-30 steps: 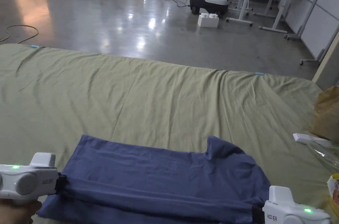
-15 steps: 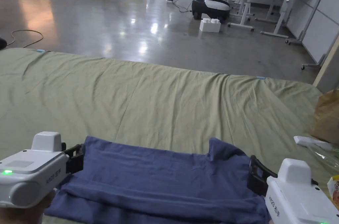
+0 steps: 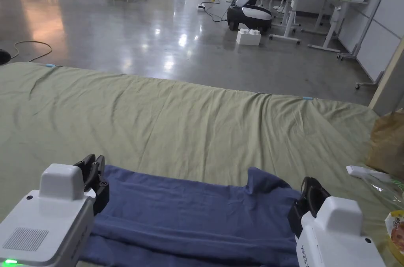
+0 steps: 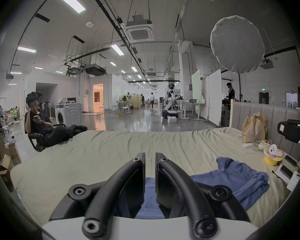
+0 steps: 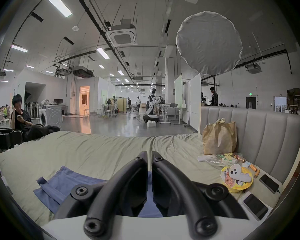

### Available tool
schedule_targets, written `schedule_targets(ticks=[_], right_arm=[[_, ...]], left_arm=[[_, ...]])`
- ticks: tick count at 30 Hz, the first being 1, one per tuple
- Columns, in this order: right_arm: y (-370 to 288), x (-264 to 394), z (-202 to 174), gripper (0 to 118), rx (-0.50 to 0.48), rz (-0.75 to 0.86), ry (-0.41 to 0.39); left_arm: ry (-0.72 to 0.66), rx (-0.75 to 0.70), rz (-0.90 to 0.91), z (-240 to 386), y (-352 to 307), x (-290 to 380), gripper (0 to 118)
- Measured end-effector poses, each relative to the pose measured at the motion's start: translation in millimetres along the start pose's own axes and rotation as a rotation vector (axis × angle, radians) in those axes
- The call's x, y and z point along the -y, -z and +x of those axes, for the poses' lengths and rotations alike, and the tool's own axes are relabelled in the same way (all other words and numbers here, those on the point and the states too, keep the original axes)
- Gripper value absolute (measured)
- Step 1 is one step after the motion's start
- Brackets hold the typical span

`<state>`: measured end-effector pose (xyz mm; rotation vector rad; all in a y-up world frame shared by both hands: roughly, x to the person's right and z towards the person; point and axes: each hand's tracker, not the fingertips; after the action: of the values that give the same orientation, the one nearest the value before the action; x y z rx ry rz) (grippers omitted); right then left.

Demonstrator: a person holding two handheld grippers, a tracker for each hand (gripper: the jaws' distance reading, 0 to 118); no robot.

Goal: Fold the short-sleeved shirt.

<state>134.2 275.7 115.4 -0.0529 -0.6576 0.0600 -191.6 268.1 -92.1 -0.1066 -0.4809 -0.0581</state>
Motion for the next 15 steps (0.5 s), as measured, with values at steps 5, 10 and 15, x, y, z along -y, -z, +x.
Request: schedule_targets(ticks=[5,10,15], right_arm=[[-6.2,-4.9,-3.7,3,-0.001,0.037,-0.014],[-9.1,-6.6,-5.4,3,0.001,0.057,-0.011],[-6.5,-2.6,-5.2,3,-0.004,0.031,-0.023]], left_arm=[[0.005,-0.024,0.05,-0.7,-10.3,0.9,9],[0.026,-0.035,0.073,-1.9,-15.3,-0.1,7],[0.031,-0.03,0.0,-11.0,-8.9,4.0,7]])
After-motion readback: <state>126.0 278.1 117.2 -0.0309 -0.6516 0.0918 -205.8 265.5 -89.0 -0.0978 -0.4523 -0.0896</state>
